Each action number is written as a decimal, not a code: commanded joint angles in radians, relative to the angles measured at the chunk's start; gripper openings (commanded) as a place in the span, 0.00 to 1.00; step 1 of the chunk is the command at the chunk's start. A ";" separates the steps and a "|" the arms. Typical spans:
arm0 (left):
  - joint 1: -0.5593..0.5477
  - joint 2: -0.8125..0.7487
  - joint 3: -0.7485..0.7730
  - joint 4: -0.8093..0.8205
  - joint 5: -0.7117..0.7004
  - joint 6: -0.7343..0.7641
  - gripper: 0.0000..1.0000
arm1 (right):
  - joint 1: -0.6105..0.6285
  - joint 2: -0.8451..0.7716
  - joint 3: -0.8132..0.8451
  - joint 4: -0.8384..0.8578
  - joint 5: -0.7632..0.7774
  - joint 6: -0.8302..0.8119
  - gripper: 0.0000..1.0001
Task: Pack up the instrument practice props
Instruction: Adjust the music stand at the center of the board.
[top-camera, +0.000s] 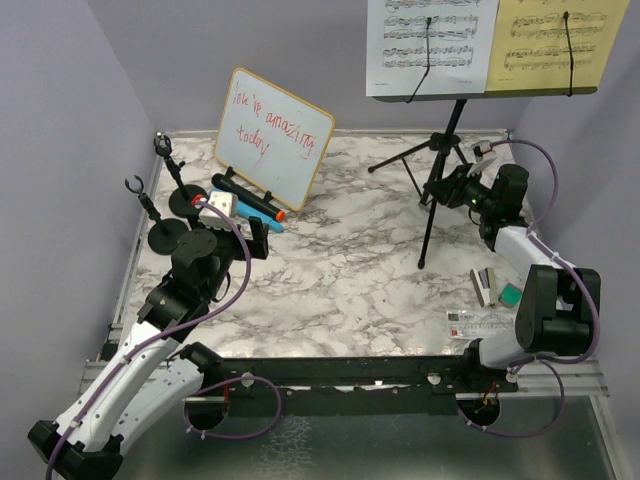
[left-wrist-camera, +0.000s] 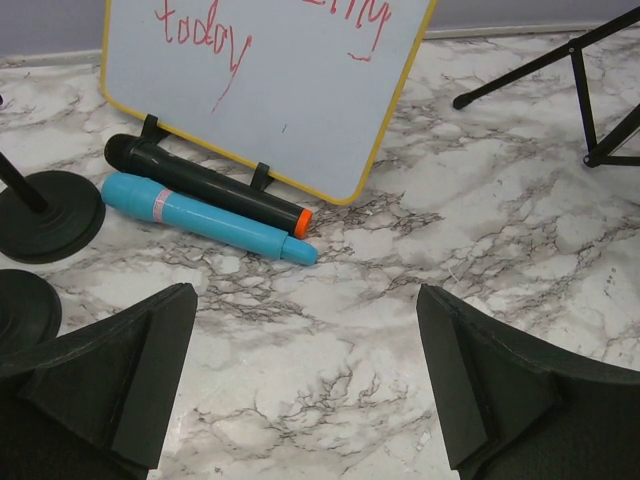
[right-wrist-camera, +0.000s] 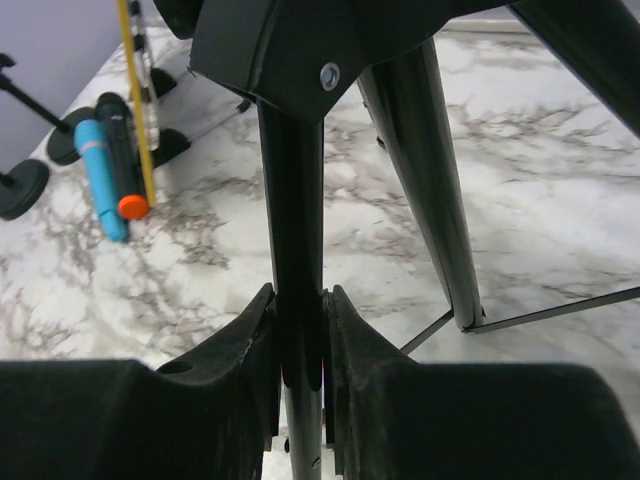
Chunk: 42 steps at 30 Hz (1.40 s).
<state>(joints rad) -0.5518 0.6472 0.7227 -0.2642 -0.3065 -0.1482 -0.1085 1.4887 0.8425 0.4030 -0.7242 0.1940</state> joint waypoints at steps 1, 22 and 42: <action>0.005 0.005 -0.015 0.007 0.017 0.009 0.99 | 0.058 -0.037 -0.066 -0.021 -0.151 0.023 0.00; 0.042 0.052 -0.014 0.024 0.108 0.006 0.99 | -0.009 -0.095 -0.060 -0.275 -0.172 -0.131 0.00; 0.065 0.177 0.088 0.035 0.245 -0.042 0.99 | -0.019 -0.318 -0.064 -0.399 0.144 0.068 0.79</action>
<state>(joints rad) -0.4961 0.7933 0.7406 -0.2302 -0.1390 -0.1577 -0.1246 1.2602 0.7929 0.0814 -0.7254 0.1585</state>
